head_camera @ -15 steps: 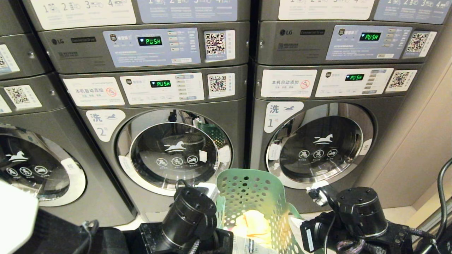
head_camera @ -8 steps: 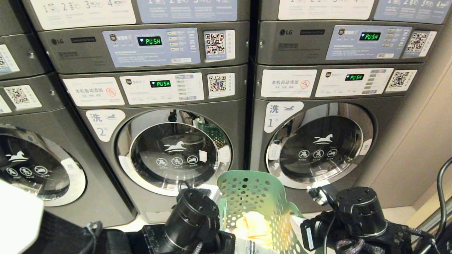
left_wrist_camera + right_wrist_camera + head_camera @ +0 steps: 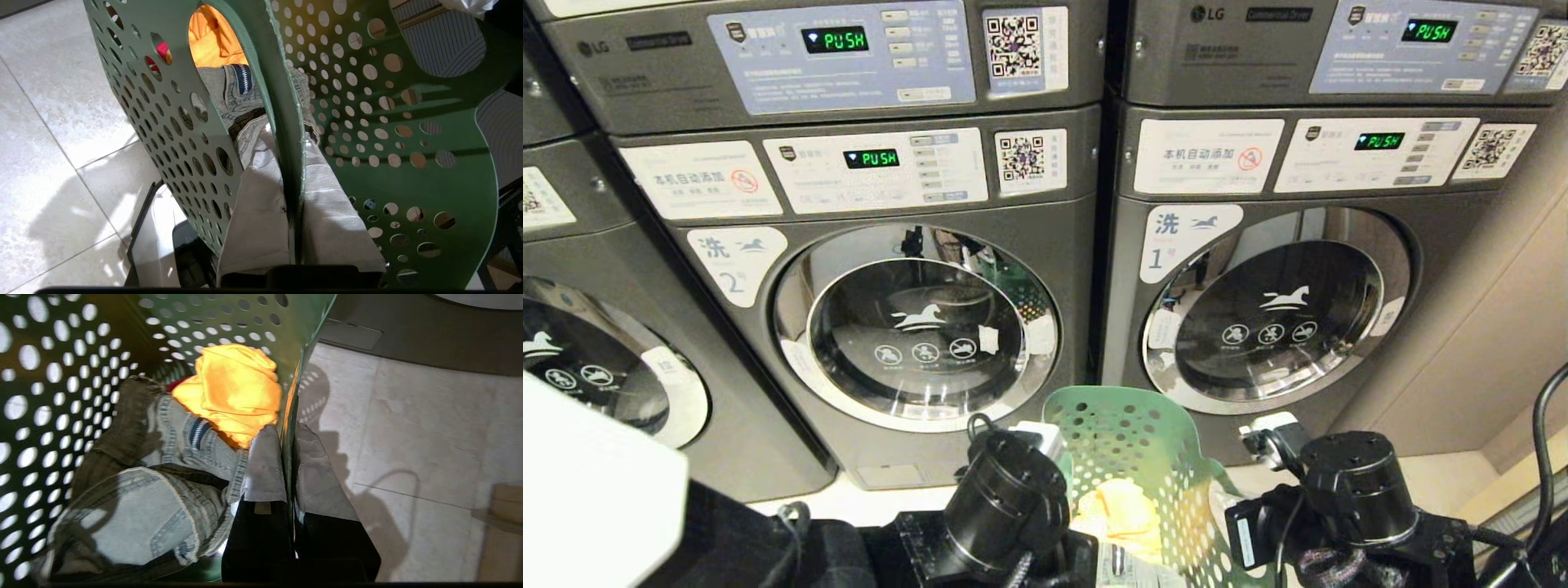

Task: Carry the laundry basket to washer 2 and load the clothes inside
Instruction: Pick up the clothes basket and put it beside the washing machine

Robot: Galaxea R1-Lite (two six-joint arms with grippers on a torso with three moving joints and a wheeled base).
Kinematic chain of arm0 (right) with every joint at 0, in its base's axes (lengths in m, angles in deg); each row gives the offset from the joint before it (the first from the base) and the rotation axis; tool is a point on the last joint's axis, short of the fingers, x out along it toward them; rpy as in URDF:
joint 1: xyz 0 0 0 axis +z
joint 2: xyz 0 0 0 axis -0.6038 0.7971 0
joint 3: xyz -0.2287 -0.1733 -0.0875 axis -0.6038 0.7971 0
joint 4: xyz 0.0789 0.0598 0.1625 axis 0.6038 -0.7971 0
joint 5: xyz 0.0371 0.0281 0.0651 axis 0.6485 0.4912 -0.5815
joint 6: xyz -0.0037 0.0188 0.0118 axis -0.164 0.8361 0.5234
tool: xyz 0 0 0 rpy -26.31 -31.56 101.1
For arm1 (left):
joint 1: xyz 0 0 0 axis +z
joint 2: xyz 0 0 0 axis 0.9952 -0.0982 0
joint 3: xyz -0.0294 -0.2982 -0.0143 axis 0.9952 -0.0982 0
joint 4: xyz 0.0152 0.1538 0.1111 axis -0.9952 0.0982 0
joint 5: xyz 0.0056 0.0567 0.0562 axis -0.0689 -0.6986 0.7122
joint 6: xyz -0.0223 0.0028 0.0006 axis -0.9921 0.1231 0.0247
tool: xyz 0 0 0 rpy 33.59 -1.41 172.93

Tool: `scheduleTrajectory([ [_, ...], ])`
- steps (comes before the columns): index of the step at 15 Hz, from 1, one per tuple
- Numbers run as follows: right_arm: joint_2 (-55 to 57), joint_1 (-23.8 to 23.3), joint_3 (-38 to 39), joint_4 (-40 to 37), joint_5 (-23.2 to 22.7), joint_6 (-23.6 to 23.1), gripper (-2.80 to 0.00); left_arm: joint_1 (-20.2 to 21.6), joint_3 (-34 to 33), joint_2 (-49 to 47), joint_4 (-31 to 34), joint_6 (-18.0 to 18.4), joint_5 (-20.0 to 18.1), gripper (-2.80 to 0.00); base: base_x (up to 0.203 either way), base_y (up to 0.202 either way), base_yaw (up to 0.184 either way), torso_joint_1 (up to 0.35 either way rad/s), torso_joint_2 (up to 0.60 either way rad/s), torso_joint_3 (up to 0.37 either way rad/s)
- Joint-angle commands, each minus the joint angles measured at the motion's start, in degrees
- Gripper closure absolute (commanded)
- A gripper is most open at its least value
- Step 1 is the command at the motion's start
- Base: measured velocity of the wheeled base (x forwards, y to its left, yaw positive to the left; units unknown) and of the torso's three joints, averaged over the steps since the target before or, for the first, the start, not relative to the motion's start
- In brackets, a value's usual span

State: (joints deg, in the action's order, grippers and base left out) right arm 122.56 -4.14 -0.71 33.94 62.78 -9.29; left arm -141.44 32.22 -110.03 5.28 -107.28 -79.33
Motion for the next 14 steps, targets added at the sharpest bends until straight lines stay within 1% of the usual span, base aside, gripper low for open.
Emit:
scheduleTrajectory([
  [1,0.05,-1.28,-0.16,0.35,1.19,-0.82,0.0,-0.35,2.23,-2.78,-0.17,-0.19,0.05,0.0,0.0,0.0,0.0,0.002,0.0,-0.199],
  [3,0.05,-2.6,0.23,0.35,2.22,-2.4,0.0,-0.82,4.02,-4.23,-0.15,-0.23,0.04,0.0,0.0,0.0,0.0,0.005,0.0,-0.202],
  [7,-0.37,-4.18,0.41,0.35,3.95,-2.48,0.0,-2.42,7.63,-6.77,-0.12,-0.1,-1.26,0.0,0.0,0.0,0.0,0.004,0.01,-0.199],
  [10,-1.09,-5.41,0.67,0.35,4.41,-2.59,0.0,-3.15,11.17,-9.71,-0.12,0.34,-1.36,0.0,0.0,0.0,0.0,0.004,0.01,-0.201],
  [12,-1.09,-6.02,0.5,0.43,5.79,-2.93,0.0,-3.76,12.16,-10.57,-0.12,0.4,-1.36,0.0,0.0,0.0,0.0,0.006,0.0,-0.199],
  [14,-1.68,-7.03,0.46,0.44,5.99,-3.46,0.0,-3.83,13.55,-11.57,-0.12,0.47,-1.36,0.0,0.0,0.0,0.0,0.003,0.0,-0.194],
])
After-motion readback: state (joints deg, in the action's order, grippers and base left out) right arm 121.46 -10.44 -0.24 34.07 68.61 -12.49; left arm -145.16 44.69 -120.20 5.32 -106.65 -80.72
